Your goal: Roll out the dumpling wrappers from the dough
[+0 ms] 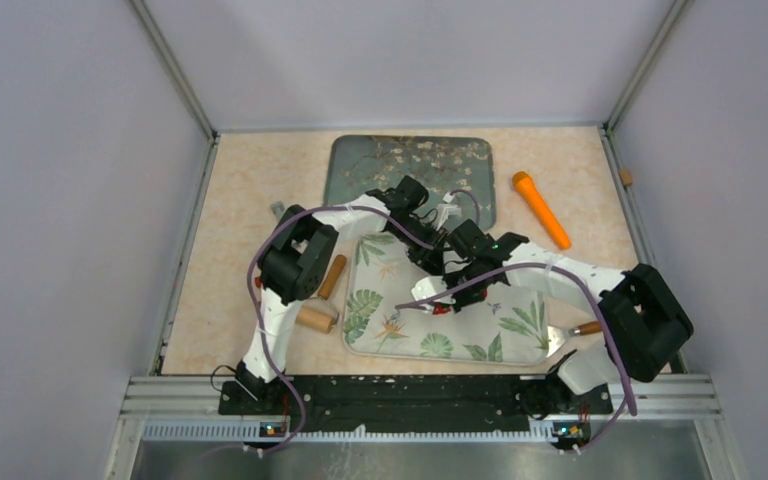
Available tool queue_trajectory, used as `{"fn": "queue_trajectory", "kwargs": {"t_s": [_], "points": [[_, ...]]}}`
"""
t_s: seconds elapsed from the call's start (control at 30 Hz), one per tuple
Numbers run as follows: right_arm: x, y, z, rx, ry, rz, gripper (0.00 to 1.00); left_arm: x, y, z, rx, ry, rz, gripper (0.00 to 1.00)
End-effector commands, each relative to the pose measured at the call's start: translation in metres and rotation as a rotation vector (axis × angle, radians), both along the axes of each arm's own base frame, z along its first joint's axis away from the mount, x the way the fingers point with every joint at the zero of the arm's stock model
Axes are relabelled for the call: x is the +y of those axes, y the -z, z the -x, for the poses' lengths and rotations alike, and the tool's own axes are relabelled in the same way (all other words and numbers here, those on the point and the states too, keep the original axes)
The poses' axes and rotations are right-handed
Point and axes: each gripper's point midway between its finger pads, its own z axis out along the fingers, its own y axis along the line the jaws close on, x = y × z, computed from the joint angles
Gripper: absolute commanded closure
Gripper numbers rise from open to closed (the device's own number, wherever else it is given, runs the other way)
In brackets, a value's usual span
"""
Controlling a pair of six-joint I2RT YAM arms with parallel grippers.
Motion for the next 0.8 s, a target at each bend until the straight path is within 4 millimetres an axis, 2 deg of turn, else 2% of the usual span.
{"fn": "queue_trajectory", "kwargs": {"t_s": [0.0, 0.1, 0.3, 0.5, 0.77], "points": [[-0.009, 0.034, 0.029, 0.167, 0.056, 0.11, 1.0, 0.019, 0.06, 0.005, -0.101, -0.01, -0.199, 1.0], [-0.009, 0.039, 0.03, 0.174, 0.108, 0.133, 1.0, 0.02, 0.066, 0.002, -0.213, -0.027, -0.214, 1.0], [-0.001, 0.045, 0.037, 0.172, 0.242, 0.143, 1.0, 0.005, 0.067, 0.005, -0.162, -0.026, -0.193, 1.0], [0.015, 0.039, 0.037, 0.181, 0.399, 0.103, 1.0, -0.012, 0.063, 0.008, -0.179, 0.019, -0.159, 1.0], [0.041, 0.029, 0.022, 0.246, 0.629, 0.046, 1.0, -0.034, 0.056, 0.016, -0.189, 0.075, -0.118, 1.0]]}}
